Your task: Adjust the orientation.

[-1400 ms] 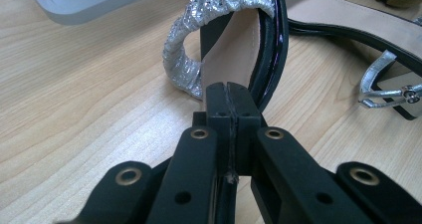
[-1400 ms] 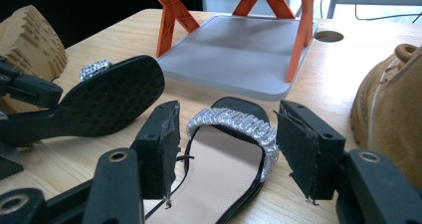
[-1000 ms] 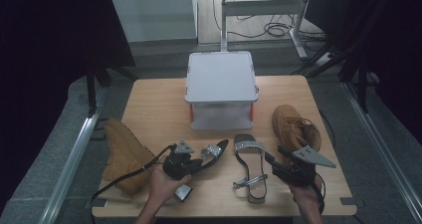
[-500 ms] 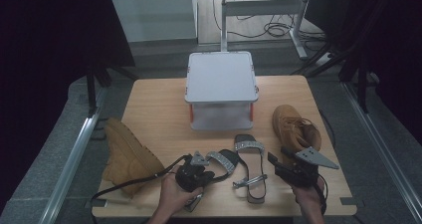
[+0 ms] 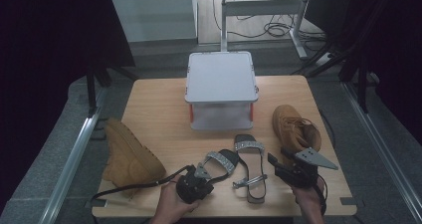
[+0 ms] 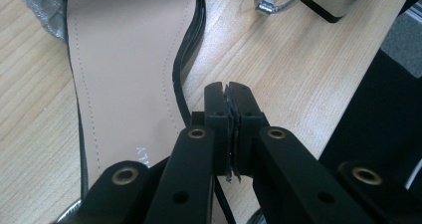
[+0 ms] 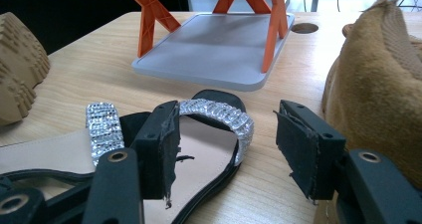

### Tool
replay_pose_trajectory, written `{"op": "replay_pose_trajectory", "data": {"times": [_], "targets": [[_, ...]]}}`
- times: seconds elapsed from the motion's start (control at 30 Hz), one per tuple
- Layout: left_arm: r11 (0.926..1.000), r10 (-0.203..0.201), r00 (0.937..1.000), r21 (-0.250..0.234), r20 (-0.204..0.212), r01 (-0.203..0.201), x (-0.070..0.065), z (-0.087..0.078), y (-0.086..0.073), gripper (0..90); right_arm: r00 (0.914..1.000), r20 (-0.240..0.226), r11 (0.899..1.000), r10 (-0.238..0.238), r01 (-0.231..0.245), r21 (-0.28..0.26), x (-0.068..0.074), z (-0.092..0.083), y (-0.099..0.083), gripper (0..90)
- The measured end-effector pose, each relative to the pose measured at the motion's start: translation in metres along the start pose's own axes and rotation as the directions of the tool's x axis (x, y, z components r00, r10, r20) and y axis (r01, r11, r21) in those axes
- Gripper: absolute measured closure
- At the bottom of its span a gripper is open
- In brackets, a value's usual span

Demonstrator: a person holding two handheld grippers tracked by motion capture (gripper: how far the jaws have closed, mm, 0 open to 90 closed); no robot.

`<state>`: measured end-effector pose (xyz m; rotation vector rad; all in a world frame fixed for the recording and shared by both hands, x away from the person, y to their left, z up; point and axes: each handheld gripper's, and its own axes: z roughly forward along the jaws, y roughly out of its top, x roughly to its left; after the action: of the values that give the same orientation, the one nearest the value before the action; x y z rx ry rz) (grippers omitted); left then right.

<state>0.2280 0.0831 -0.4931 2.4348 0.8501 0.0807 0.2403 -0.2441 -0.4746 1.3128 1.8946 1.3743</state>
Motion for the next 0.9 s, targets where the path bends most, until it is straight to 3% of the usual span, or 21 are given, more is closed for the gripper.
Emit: {"op": "replay_pose_trajectory", "data": {"times": [0.17, 0.27, 0.43, 0.57, 0.63, 0.67, 0.7, 0.8, 0.83, 0.9], "targets": [[0.9999, -0.014, 0.9999, 0.008, -0.008, 0.014, 0.007, -0.003, -0.004, 89.1, 1.0, 0.005, 1.0, 0.001, -0.001, 0.004, -0.002, 0.0, -0.001, 42.8], [0.9994, -0.015, 0.9974, 0.03, -0.071, 0.017, 0.016, -0.008, -0.008, 87.6, 1.0, 0.005, 1.0, -0.003, 0.003, 0.007, -0.002, 0.001, -0.002, 42.9], [0.9996, -0.023, 0.9994, 0.015, -0.026, 0.024, 0.019, -0.01, -0.01, 82.0, 1.0, 0.006, 1.0, -0.004, 0.004, 0.012, -0.002, 0.003, -0.003, 42.8], [0.9989, -0.025, 0.9994, -0.038, 0.023, 0.026, 0.019, -0.018, -0.007, 58.7, 0.9999, 0.004, 1.0, -0.011, 0.011, 0.016, -0.001, 0.004, -0.004, 42.7], [0.9971, -0.014, 0.9999, -0.075, -0.006, 0.013, 0.018, -0.027, -0.004, 54.5, 1.0, 0.003, 1.0, -0.007, 0.007, 0.016, -0.001, 0.003, -0.003, 42.7], [0.9952, -0.008, 0.9991, -0.097, -0.042, 0.004, 0.02, -0.036, -0.001, 46.8, 1.0, 0.005, 1.0, -0.005, 0.005, 0.013, -0.002, 0.003, -0.003, 42.7], [0.9955, 0.0, 0.9978, -0.095, -0.066, -0.007, 0.021, -0.039, 0.001, 43.5, 1.0, 0.007, 1.0, -0.004, 0.004, 0.012, -0.002, 0.003, -0.003, 42.6], [0.9976, 0.003, 0.9964, -0.069, -0.084, -0.008, 0.028, -0.038, 0.003, 37.3, 1.0, 0.007, 1.0, -0.001, 0.001, 0.015, -0.002, 0.003, -0.004, 42.6], [0.9994, 0.011, 0.9941, -0.033, -0.108, -0.014, 0.035, -0.031, 0.006, 36.2, 1.0, 0.005, 1.0, -0.001, 0.001, 0.017, -0.002, 0.004, -0.004, 42.4], [0.9998, 0.014, 0.9933, -0.016, -0.115, -0.015, 0.038, -0.026, 0.008, 35.5, 1.0, 0.005, 1.0, -0.006, 0.006, 0.019, -0.002, 0.004, -0.005, 42.2]]}}
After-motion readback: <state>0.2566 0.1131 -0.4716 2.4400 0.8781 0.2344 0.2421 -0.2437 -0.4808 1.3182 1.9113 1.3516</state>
